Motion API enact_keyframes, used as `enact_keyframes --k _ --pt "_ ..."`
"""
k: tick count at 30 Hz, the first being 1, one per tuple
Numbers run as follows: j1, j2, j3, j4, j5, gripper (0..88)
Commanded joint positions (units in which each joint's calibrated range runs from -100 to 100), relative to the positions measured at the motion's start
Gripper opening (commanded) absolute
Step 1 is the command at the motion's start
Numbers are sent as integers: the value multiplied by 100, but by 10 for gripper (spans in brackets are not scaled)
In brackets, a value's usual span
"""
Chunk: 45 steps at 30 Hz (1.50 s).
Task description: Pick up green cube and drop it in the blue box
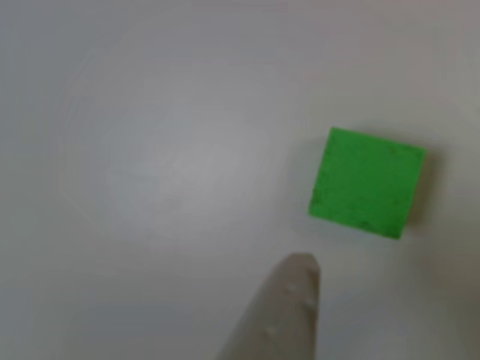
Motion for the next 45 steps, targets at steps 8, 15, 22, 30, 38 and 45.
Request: enact_keyframes --k 8,15,22,30,38,45 --pt "27 68 -429 -478 -635 321" --pt "-19 353 -429 -592 -640 317" --pt "-12 470 -402 -1122 -635 314" --pt "-27 754 -420 -1155 -630 314" --pt "-34 762 -420 -1155 -611 314" --pt "-34 779 -384 -1155 -322 312"
